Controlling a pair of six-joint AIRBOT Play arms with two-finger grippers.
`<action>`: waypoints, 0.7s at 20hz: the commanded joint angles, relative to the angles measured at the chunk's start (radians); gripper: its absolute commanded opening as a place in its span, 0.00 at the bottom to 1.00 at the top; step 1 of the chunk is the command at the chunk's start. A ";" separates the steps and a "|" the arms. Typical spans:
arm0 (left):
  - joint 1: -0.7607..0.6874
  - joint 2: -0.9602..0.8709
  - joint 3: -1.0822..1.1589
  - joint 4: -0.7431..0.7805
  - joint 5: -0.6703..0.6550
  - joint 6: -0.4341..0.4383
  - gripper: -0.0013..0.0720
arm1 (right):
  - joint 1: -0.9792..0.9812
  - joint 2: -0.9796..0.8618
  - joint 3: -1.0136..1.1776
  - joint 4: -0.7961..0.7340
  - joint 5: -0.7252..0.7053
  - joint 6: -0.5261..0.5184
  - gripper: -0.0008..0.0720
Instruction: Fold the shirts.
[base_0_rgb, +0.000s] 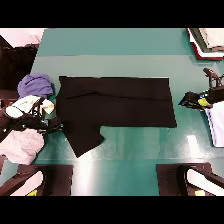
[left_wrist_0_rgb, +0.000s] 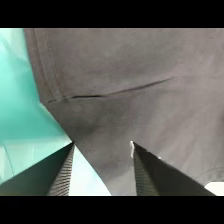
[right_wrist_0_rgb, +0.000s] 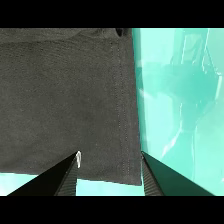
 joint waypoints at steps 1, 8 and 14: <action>0.000 -0.049 -0.019 -0.007 -0.003 -0.002 0.60 | 0.001 0.000 0.000 0.000 0.005 0.000 0.63; 0.000 -0.055 -0.018 -0.057 0.062 -0.003 0.12 | 0.000 0.000 0.000 -0.002 0.023 -0.010 0.63; 0.000 -0.035 0.094 -0.077 -0.082 0.065 0.05 | -0.036 0.000 -0.071 -0.009 0.120 -0.058 0.63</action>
